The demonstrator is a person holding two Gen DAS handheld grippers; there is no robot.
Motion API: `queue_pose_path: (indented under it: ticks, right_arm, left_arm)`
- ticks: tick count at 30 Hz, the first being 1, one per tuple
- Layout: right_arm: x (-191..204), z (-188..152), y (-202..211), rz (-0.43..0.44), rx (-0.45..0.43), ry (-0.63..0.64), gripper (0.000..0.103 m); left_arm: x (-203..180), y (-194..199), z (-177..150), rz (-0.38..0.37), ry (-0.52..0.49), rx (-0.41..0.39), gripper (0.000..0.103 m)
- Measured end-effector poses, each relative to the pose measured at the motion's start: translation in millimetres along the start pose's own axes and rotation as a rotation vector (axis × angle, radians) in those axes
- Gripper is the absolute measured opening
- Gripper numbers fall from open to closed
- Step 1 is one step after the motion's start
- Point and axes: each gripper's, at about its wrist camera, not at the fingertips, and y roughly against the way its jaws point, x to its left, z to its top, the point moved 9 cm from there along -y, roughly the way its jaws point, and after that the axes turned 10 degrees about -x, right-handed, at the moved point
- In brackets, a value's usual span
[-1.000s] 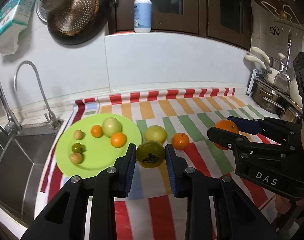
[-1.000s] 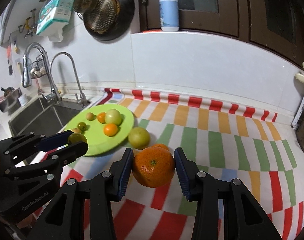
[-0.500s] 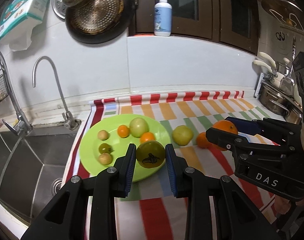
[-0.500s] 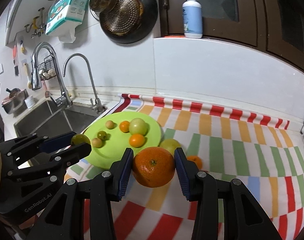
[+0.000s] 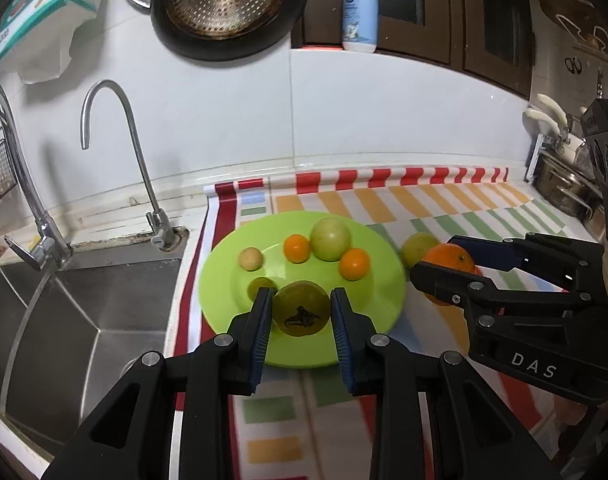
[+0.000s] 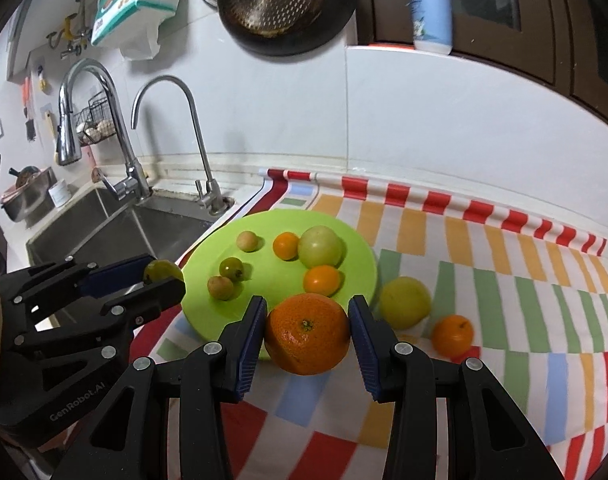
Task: Organize fruits
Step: 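Lower the tomato and orange onto the plate and open both tools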
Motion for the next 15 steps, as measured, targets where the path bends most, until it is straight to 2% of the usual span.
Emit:
queue_pose_path:
  ticks: [15]
  right_arm:
    - [27.8, 11.1, -77.6, 0.004, 0.047, 0.028, 0.043]
  left_arm:
    - [51.0, -68.3, -1.5, -0.007, -0.062, 0.045, 0.03]
